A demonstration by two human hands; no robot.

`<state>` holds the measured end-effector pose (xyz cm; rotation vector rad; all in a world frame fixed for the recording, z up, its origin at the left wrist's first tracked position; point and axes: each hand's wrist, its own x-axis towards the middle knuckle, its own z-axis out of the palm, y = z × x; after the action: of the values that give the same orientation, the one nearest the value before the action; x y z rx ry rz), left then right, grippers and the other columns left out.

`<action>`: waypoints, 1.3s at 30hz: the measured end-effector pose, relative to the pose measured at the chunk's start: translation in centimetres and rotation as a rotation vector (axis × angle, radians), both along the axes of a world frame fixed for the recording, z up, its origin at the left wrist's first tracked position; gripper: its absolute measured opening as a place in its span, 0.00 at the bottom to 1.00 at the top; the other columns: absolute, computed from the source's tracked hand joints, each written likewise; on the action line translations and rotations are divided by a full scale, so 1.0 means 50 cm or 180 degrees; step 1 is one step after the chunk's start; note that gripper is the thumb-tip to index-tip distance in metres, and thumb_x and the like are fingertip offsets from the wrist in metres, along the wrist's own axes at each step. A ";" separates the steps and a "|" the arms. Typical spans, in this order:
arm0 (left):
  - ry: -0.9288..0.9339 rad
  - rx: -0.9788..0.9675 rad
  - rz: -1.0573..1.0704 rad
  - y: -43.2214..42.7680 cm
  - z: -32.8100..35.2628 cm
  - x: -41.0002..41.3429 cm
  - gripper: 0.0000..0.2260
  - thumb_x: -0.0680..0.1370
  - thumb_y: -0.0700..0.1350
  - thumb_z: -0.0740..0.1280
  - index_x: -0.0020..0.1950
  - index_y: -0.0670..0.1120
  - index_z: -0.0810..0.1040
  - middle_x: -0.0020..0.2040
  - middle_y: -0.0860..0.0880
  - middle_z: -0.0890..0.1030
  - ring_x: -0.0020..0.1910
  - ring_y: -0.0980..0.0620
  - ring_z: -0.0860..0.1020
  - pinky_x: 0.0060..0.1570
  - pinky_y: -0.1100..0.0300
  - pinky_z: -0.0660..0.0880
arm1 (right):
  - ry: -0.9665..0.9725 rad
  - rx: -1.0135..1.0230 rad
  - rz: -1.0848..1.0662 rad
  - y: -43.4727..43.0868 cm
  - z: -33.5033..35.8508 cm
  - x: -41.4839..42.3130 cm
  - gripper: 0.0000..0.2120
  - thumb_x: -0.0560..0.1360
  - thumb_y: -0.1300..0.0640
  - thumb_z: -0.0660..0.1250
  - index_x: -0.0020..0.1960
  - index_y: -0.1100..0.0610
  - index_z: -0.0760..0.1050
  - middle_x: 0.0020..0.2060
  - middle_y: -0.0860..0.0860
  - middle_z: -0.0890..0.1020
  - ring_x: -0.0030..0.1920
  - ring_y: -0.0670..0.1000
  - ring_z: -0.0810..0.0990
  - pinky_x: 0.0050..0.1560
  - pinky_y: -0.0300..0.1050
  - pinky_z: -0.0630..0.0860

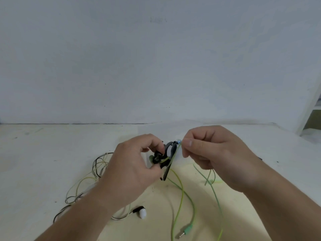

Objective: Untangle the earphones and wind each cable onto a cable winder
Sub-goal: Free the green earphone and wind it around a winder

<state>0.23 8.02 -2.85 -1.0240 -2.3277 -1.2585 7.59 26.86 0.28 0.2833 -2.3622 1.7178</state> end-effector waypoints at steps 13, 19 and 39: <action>-0.0487 0.0232 -0.0574 0.004 0.008 0.003 0.09 0.64 0.46 0.72 0.43 0.56 0.80 0.42 0.57 0.84 0.47 0.53 0.81 0.55 0.53 0.78 | 0.0474 0.0067 -0.1109 0.010 -0.014 -0.016 0.11 0.78 0.53 0.68 0.38 0.56 0.81 0.23 0.45 0.65 0.27 0.49 0.60 0.29 0.40 0.60; -0.1111 0.1050 -0.1152 0.009 0.020 0.003 0.11 0.61 0.37 0.72 0.40 0.51 0.82 0.39 0.51 0.83 0.40 0.53 0.81 0.45 0.65 0.77 | 0.0025 0.0430 -0.1113 0.013 -0.029 -0.026 0.12 0.79 0.51 0.66 0.39 0.52 0.81 0.25 0.49 0.64 0.27 0.49 0.59 0.26 0.38 0.58; -0.0329 0.0597 0.0032 0.005 0.002 -0.011 0.13 0.67 0.33 0.74 0.40 0.51 0.79 0.38 0.57 0.83 0.42 0.59 0.82 0.44 0.71 0.74 | -0.0308 0.0628 0.0511 -0.021 -0.019 -0.006 0.12 0.75 0.49 0.66 0.38 0.54 0.80 0.29 0.55 0.62 0.32 0.58 0.59 0.33 0.55 0.57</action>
<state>-0.32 8.28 -2.74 -0.9044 -2.2329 -1.5258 7.29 25.83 -0.67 0.4419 -2.6506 1.5974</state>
